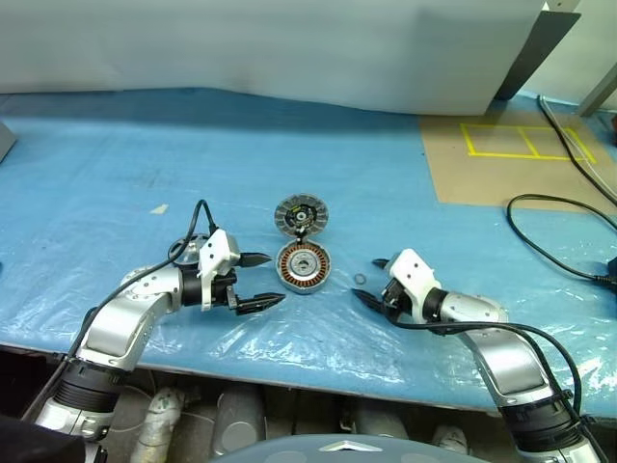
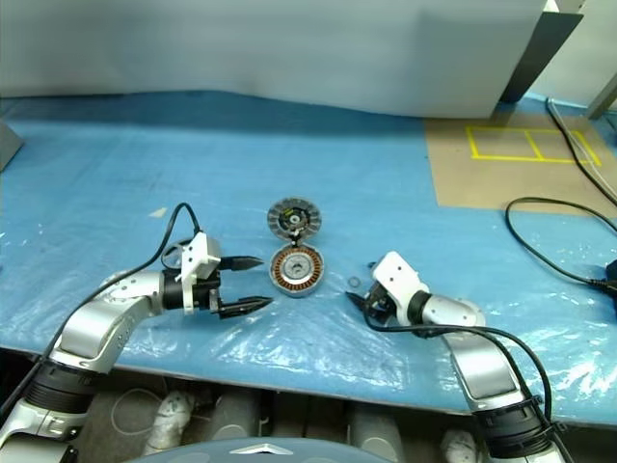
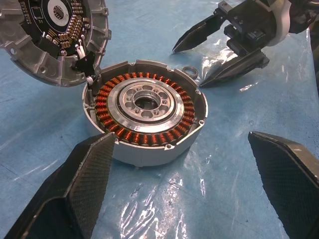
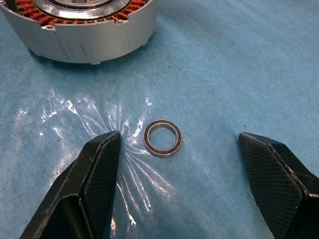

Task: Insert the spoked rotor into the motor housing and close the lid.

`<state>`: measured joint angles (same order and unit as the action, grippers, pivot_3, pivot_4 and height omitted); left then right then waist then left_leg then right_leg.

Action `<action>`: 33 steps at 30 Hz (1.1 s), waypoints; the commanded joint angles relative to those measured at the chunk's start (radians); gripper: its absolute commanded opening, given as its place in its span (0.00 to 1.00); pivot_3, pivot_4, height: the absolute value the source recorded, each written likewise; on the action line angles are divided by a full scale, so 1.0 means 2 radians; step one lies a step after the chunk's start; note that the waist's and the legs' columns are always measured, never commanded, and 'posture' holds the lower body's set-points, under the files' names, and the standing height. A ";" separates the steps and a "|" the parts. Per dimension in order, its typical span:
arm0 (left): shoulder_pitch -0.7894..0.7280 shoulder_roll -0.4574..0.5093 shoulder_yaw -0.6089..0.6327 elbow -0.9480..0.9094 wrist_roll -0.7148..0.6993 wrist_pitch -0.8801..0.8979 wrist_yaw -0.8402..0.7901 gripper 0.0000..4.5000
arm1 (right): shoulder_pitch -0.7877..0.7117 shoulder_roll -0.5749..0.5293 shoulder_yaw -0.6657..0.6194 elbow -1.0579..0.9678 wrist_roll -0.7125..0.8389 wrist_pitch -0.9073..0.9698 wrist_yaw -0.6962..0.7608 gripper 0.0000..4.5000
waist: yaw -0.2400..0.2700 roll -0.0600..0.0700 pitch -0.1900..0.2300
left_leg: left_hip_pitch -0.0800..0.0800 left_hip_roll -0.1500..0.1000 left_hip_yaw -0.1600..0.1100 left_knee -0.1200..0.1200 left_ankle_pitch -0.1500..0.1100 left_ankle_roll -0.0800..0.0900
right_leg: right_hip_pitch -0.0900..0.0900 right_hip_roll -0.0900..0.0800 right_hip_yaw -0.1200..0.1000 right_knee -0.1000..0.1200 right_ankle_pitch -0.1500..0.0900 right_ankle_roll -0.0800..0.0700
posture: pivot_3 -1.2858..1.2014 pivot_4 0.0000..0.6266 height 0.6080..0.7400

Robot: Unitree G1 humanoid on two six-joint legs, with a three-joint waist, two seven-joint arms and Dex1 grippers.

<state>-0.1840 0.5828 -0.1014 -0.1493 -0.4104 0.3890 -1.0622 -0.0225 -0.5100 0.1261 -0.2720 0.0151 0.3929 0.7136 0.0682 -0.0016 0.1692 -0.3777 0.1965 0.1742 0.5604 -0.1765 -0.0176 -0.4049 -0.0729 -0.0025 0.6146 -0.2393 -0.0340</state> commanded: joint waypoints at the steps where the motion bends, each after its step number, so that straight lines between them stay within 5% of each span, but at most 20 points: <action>1: -0.002 0.005 0.004 -0.020 -0.002 -0.002 0.002 1.00 | 0.008 -0.004 0.016 0.013 -0.006 -0.002 -0.002 0.79 | 0.000 0.000 0.000 | 0.000 0.000 0.000 0.000 0.000 0.000 | 0.000 0.000 0.000 0.000 0.000 0.000 | 0.52 0.24 1.00; 10: -0.007 0.007 0.005 -0.010 0.001 -0.005 0.000 1.00 | 0.039 -0.019 0.005 0.034 0.008 -0.008 0.000 0.15 | 0.001 0.000 0.000 | 0.004 0.000 0.000 0.000 -0.001 0.001 | 0.005 0.000 0.000 -0.001 -0.001 0.001 | 0.52 0.24 1.00; 22: -0.008 0.006 0.007 0.006 -0.002 -0.018 -0.017 1.00 | 0.016 -0.013 -0.013 -0.037 0.062 0.042 0.004 0.14 | 0.001 -0.001 -0.001 | 0.005 -0.001 0.000 -0.004 -0.001 0.001 | 0.005 -0.001 0.000 -0.004 0.000 0.001 | 0.52 0.24 1.00; 33: 0.001 0.007 0.009 -0.015 -0.008 -0.009 -0.012 1.00 | -0.098 -0.026 0.005 -0.099 0.132 0.120 0.042 0.14 | 0.000 -0.001 -0.001 | 0.003 -0.002 0.000 -0.005 0.000 0.000 | 0.002 0.000 0.001 -0.004 0.000 0.001 | 0.52 0.24 1.00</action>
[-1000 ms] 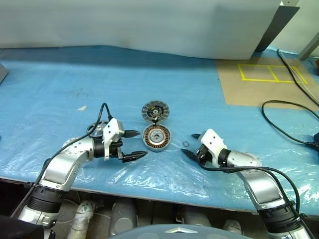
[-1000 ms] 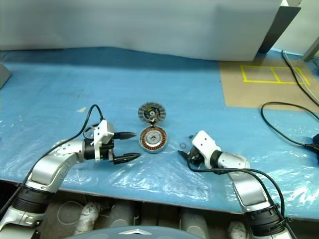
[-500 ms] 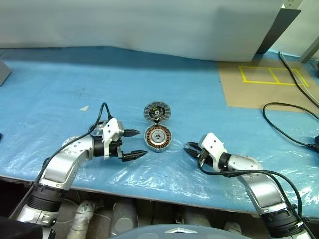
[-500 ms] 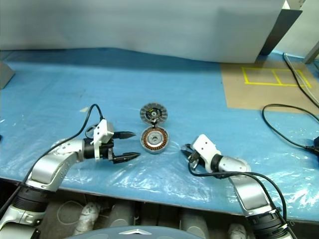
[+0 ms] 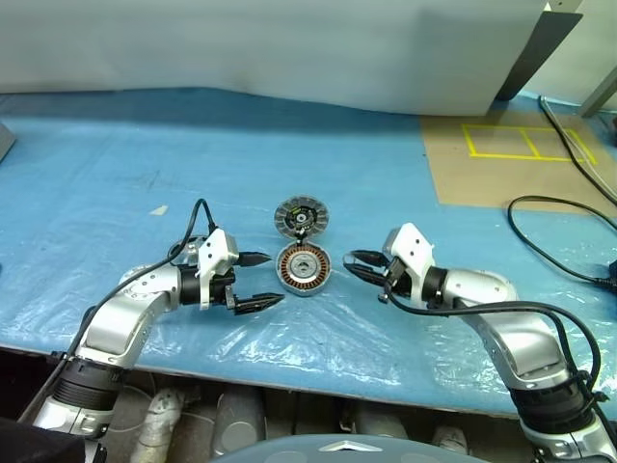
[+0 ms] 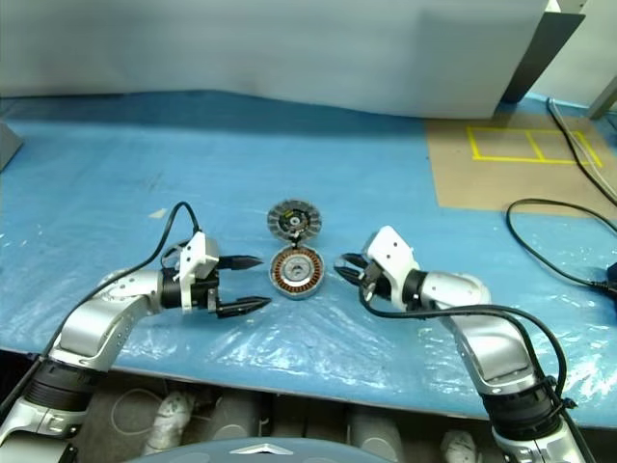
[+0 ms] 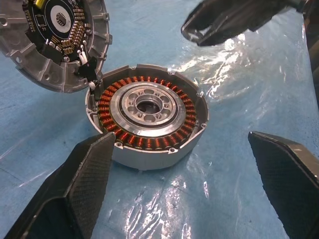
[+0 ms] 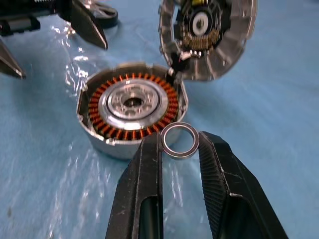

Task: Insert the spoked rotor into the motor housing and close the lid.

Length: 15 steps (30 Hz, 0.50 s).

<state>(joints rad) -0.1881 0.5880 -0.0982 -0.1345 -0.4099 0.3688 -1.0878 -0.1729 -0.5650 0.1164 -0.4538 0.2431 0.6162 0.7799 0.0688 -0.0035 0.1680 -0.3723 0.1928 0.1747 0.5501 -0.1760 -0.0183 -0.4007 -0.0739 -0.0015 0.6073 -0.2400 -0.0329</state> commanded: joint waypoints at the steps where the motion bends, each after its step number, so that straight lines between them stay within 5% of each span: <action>1: 0.004 0.005 0.007 -0.024 -0.009 0.003 0.002 1.00 | -0.035 0.005 0.019 0.004 0.015 0.006 0.012 0.14 | 0.000 0.000 0.000 | 0.000 0.000 0.000 0.000 0.000 0.000 | 0.000 0.000 0.000 0.000 0.000 0.000 | 0.52 0.24 1.00; 15: 0.035 0.002 0.017 -0.058 -0.012 0.008 0.029 1.00 | -0.125 0.050 0.111 0.147 -0.044 -0.072 0.034 0.14 | -0.001 0.000 0.000 | -0.001 0.000 0.000 0.000 0.000 -0.001 | -0.001 0.000 0.000 0.000 0.000 0.000 | 0.52 0.24 1.00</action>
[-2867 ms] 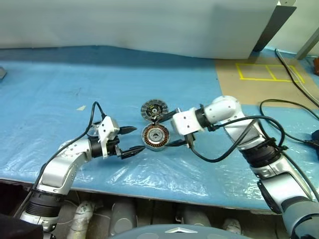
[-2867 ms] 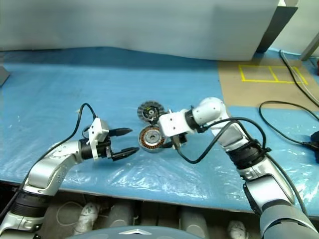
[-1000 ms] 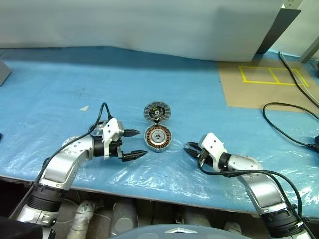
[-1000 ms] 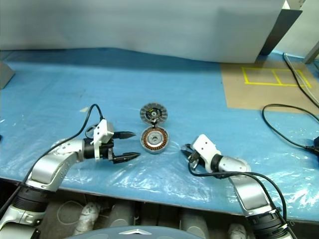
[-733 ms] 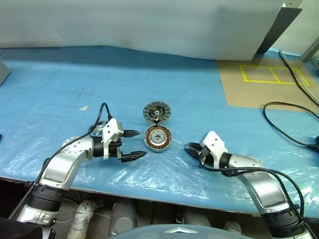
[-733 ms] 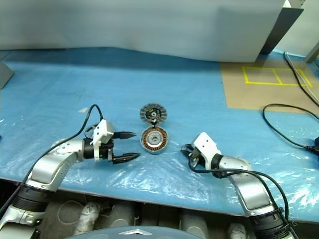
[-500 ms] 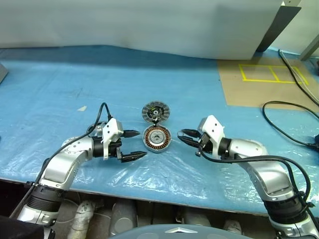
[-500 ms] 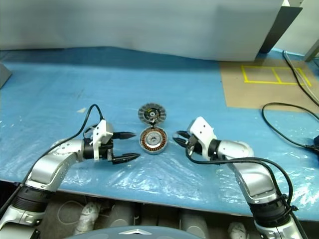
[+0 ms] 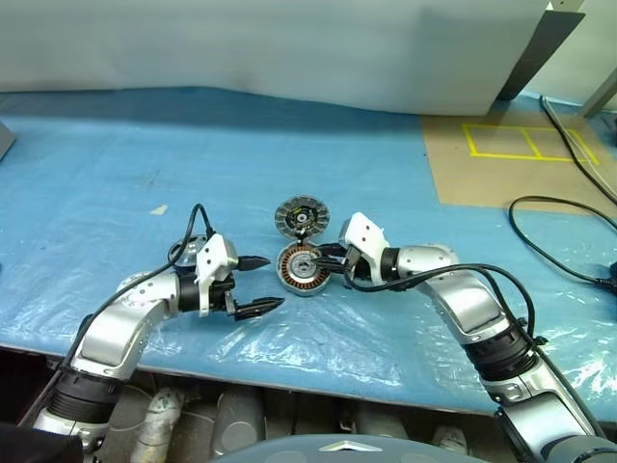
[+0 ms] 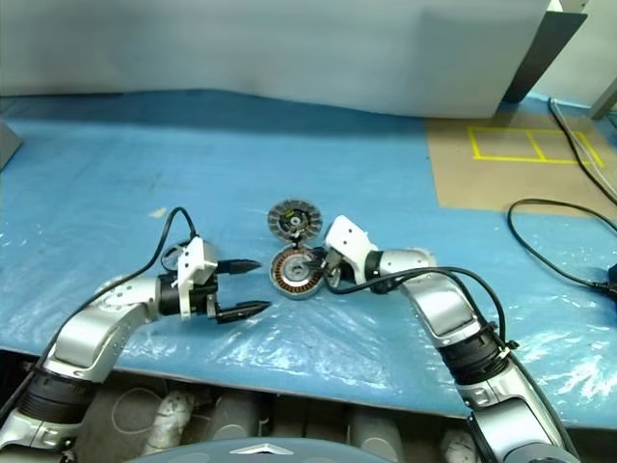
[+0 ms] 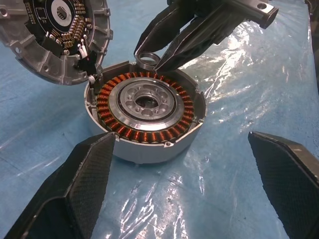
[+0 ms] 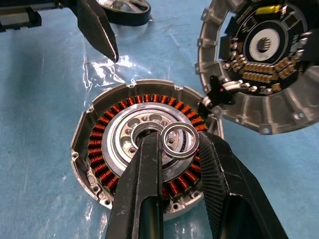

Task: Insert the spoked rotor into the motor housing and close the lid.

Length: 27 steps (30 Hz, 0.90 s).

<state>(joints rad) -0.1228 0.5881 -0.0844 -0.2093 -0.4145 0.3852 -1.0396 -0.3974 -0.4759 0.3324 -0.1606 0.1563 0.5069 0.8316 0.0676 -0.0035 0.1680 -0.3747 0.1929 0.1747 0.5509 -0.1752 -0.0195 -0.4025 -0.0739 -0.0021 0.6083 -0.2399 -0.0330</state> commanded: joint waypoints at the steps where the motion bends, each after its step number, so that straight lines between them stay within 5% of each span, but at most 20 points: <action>1: 0.003 0.002 0.011 -0.022 -0.010 0.000 0.006 1.00 | -0.015 0.007 0.007 0.004 -0.002 -0.019 0.011 0.14 | 0.000 0.000 0.000 | 0.000 0.000 0.000 0.000 0.000 0.000 | 0.000 0.000 0.000 0.000 0.000 0.000 | 0.52 0.24 1.00; 27: -0.008 -0.004 0.000 -0.023 -0.004 -0.009 0.012 1.00 | -0.038 0.010 0.032 0.058 -0.032 -0.063 0.064 0.14 | 0.000 0.000 0.000 | 0.000 0.000 0.000 0.002 0.000 0.000 | 0.000 0.000 0.000 0.002 0.000 0.000 | 0.52 0.24 1.00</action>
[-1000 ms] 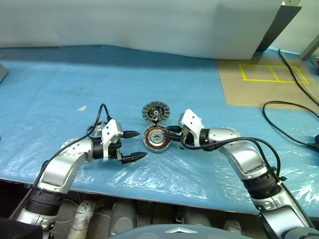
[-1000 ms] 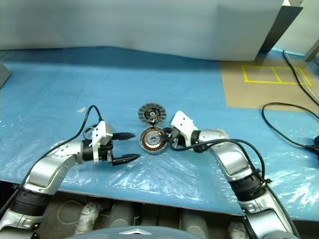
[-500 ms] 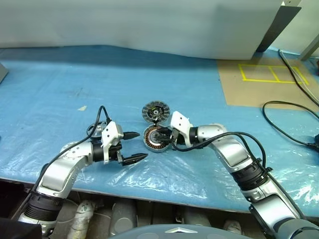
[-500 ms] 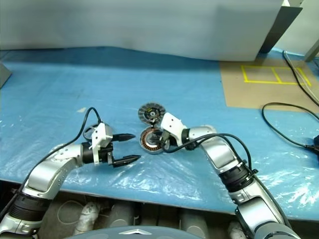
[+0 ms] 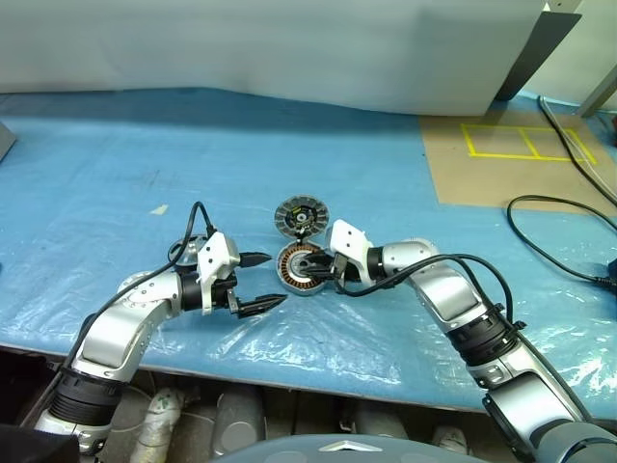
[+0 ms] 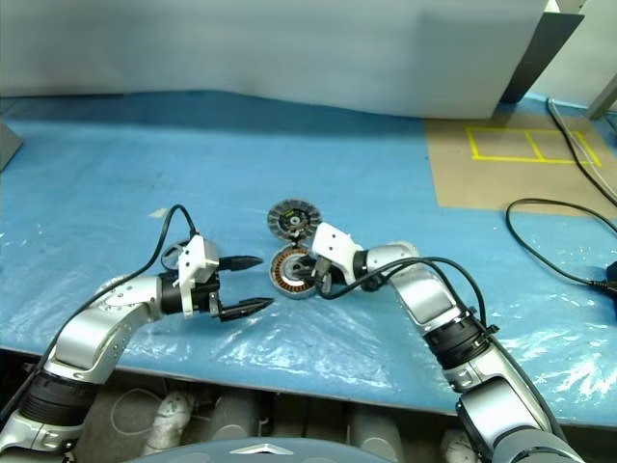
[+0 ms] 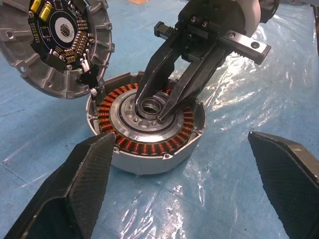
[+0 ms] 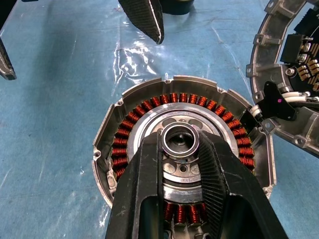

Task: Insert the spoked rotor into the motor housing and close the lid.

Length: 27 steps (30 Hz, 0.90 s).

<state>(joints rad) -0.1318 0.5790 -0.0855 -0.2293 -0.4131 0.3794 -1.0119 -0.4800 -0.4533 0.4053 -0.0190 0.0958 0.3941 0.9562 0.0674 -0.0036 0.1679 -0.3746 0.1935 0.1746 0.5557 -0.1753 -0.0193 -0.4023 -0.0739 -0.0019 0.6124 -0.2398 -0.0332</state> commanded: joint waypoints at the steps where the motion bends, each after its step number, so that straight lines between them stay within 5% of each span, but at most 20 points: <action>1: -0.004 0.000 0.001 -0.013 -0.004 -0.006 -0.001 1.00 | 0.004 -0.002 -0.005 -0.013 -0.001 -0.006 0.001 0.14 | 0.000 0.000 0.000 | 0.000 0.000 0.000 0.000 0.000 0.000 | 0.000 0.000 0.000 0.000 0.000 0.000 | 0.52 0.24 1.00; 27: -0.008 -0.004 -0.008 0.001 0.001 -0.018 -0.003 1.00 | 0.007 0.011 -0.017 -0.008 -0.002 0.007 -0.019 0.14 | 0.000 0.000 0.000 | 0.000 0.001 0.000 0.003 0.000 0.000 | 0.000 0.000 0.000 0.003 0.000 0.000 | 0.52 0.24 1.00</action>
<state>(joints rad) -0.1411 0.5684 -0.1018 -0.2116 -0.4085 0.3578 -1.0131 -0.4652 -0.4354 0.3941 -0.0248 0.0816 0.4000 0.9232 0.0673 -0.0036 0.1680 -0.3744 0.1946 0.1745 0.5615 -0.1758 -0.0185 -0.4026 -0.0738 -0.0013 0.6184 -0.2399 -0.0333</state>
